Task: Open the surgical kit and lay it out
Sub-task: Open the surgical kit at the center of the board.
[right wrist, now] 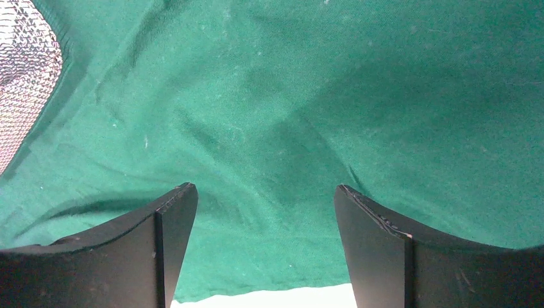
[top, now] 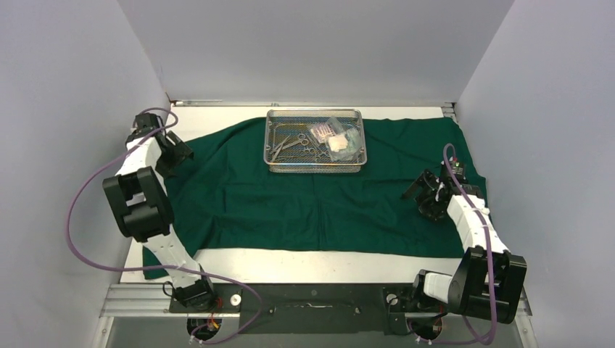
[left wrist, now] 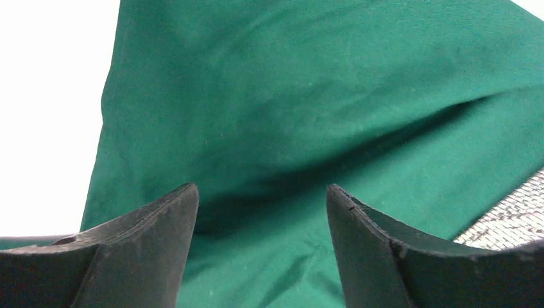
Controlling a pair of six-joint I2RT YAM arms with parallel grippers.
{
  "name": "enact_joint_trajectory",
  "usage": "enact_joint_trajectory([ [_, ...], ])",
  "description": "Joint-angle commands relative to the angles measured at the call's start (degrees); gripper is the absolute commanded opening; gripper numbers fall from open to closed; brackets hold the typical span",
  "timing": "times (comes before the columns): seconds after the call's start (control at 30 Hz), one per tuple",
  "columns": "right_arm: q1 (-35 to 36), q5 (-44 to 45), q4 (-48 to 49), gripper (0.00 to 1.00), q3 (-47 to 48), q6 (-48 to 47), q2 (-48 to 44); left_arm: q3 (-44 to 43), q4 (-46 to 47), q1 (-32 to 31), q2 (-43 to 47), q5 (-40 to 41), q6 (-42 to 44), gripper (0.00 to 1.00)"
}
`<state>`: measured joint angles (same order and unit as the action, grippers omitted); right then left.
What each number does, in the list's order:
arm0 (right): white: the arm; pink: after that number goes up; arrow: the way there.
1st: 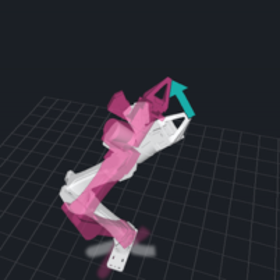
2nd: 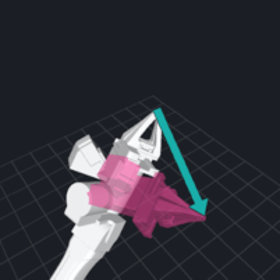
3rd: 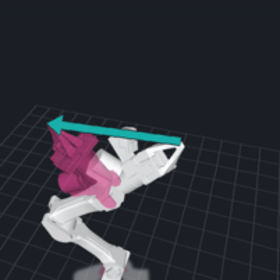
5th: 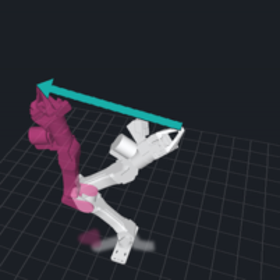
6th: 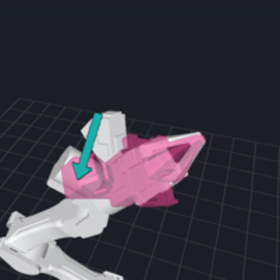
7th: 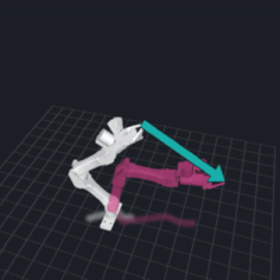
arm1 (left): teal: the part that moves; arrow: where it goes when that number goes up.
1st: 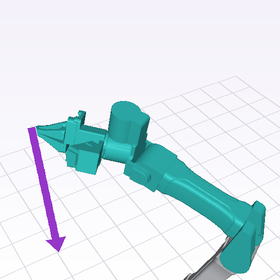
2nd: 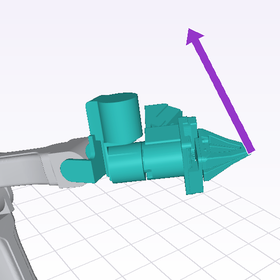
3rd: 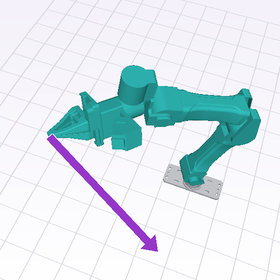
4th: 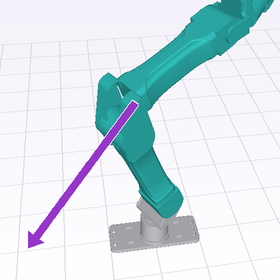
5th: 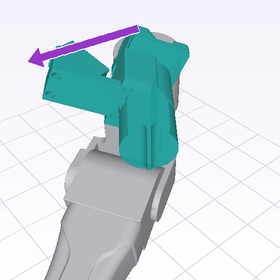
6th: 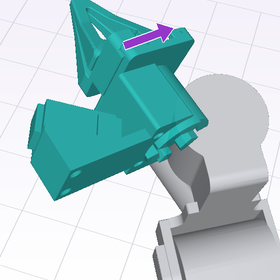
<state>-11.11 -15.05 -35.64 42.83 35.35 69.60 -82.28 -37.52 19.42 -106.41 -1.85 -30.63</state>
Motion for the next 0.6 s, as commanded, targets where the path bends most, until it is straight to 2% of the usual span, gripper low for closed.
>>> enact_joint_trajectory([
  [0.0,0.4,2.1,-2.8,0.75,2.6,-1.5,0.1,-5.2,0.8,-0.6,-4.3,4.1,2.0,0.66],
  [0.17,0.4,3.4,-4.2,0.74,3.6,-1.2,0.5,-6.1,1.1,-1.0,-8.2,5.0,3.7,0.60],
  [0.33,0.4,4.3,-4.5,0.74,6.1,1.3,2.6,-6.2,2.0,-1.0,-11.9,4.7,5.0,0.59],
  [0.57,0.4,4.5,-3.8,0.73,8.5,4.0,5.5,-13.7,0.5,-1.0,-18.2,7.0,9.4,0.57],
])
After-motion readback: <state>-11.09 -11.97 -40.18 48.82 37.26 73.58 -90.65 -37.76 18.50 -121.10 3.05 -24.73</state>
